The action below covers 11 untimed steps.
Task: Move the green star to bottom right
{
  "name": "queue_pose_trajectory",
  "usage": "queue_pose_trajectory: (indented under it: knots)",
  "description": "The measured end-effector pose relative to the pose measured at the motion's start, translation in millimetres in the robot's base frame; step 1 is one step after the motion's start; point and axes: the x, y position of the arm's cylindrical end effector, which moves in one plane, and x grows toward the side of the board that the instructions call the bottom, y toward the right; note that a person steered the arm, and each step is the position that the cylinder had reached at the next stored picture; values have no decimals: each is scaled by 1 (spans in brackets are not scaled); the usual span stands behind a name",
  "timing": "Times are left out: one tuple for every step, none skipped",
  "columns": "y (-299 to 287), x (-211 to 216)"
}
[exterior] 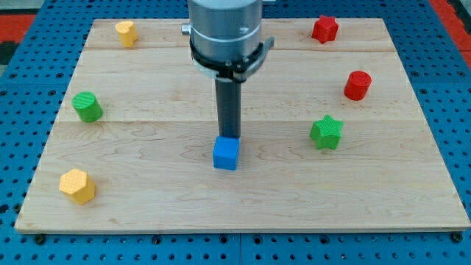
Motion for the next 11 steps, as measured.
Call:
queue_pose_trajectory:
  knots:
    - [14,30]
    - [-2,45]
    - [0,51]
    - [6,7]
    - [58,-16]
    - [119,-28]
    - [138,-40]
    - [203,-21]
    - [251,18]
    - [265,20]
    - [245,11]
